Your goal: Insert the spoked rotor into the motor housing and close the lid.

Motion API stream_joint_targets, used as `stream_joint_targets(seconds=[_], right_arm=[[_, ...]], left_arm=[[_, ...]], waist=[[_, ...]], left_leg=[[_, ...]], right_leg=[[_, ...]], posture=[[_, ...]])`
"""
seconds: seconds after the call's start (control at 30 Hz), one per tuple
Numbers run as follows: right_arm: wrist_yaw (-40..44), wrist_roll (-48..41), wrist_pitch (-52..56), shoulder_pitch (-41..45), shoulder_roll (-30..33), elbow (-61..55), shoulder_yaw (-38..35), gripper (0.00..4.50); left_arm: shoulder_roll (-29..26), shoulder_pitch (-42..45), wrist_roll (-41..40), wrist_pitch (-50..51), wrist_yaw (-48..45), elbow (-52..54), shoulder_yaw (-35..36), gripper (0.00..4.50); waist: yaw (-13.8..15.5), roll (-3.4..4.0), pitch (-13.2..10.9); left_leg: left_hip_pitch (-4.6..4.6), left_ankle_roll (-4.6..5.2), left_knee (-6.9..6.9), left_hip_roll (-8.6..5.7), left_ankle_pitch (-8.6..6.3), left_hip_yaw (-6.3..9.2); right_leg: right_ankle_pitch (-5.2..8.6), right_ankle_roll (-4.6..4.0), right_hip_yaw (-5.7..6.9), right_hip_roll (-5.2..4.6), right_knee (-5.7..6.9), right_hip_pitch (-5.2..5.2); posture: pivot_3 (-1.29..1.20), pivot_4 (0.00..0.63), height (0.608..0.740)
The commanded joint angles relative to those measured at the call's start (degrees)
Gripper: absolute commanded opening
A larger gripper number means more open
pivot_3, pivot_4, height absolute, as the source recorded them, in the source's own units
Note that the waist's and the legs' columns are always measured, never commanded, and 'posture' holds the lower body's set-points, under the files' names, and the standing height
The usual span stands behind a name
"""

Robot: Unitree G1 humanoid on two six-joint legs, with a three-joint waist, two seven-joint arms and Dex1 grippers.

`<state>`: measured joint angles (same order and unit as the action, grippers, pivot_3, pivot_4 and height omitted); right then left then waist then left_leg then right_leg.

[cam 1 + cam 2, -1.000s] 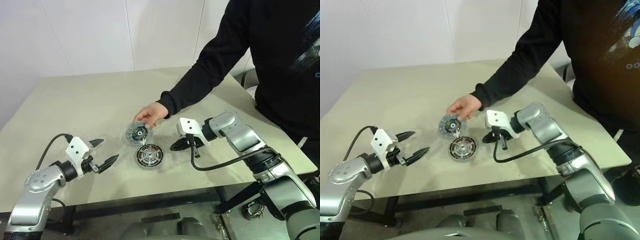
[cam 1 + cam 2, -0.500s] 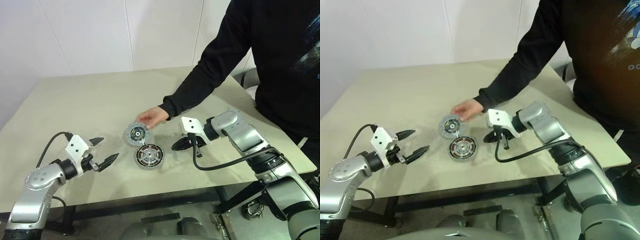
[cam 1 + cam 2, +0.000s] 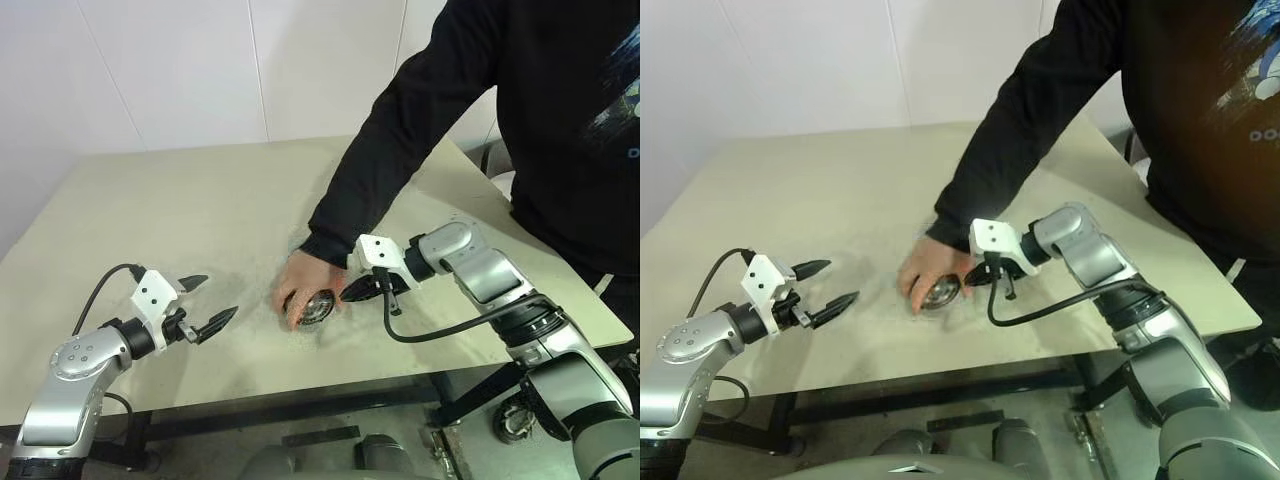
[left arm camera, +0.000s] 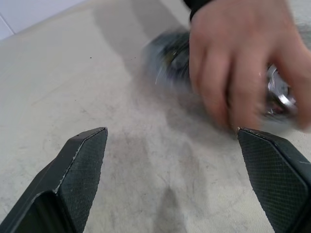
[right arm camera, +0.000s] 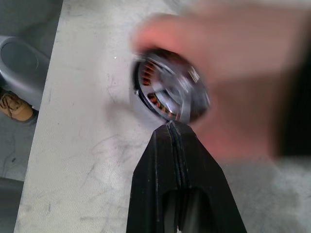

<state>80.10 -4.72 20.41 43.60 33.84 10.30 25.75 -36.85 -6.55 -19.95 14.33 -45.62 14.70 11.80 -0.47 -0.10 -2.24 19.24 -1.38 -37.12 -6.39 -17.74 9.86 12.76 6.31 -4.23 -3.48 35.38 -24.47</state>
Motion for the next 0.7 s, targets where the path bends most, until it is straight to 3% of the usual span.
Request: stream_joint_targets(seconds=[0.03,0.7], right_arm=[[0.37,0.03,-1.11,1.78,-0.42,-0.69,-0.95,0.02],[0.06,0.59,-1.15,1.90,0.33,0.04,-2.04,0.02]], left_arm=[[-0.68,0.56,-0.29,-0.67,0.22,0.88,1.36,4.50],[-0.84,1.08,-0.22,-0.80,-0.11,0.35,1.37,4.50]], waist=[[0.01,0.00,0.00],[0.00,0.00,0.00]], left_leg=[[0.00,0.00,0.00,0.00,0.00,0.00],[-0.01,0.00,-0.02,0.00,0.00,-0.01]], right_leg=[[0.00,0.00,0.00,0.00,0.00,0.00],[-0.01,-0.01,0.00,0.00,0.04,0.00]], posture=[[0.00,0.000,0.740],[0.00,0.000,0.740]])
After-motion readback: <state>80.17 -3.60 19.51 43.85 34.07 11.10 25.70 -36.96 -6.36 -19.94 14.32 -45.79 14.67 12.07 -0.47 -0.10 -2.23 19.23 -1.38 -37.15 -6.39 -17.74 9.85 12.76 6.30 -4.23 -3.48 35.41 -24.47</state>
